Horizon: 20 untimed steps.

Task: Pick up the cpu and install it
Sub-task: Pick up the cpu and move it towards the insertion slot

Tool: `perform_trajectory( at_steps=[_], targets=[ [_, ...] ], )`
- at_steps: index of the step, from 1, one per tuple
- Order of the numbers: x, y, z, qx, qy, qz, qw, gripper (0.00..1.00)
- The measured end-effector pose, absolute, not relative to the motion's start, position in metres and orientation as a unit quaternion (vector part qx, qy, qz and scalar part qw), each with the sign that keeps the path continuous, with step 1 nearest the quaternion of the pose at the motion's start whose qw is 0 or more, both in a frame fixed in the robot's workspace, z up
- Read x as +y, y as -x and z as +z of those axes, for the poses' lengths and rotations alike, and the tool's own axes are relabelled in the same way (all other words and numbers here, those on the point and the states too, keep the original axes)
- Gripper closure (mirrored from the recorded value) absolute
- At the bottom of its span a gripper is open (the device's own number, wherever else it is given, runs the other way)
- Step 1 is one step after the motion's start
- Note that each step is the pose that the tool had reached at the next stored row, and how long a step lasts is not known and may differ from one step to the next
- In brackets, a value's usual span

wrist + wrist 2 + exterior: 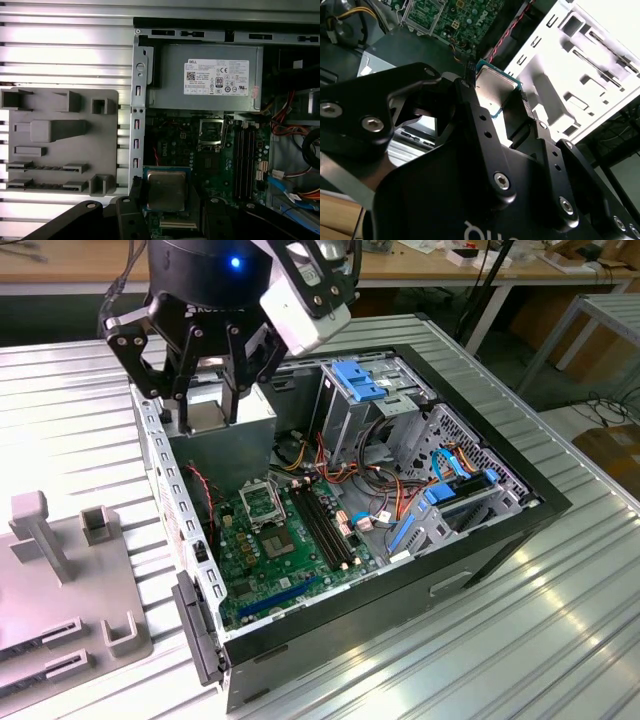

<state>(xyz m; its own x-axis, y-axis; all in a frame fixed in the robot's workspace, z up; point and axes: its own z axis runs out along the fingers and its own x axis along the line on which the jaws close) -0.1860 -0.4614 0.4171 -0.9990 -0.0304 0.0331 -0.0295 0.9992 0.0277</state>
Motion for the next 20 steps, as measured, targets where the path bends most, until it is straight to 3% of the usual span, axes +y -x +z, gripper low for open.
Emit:
perform_trajectory(
  at_steps=[20],
  targets=[
    [-0.463, 0.162, 0.416, -1.000, -0.015, -0.014, 0.017, 0.53]
  ],
)
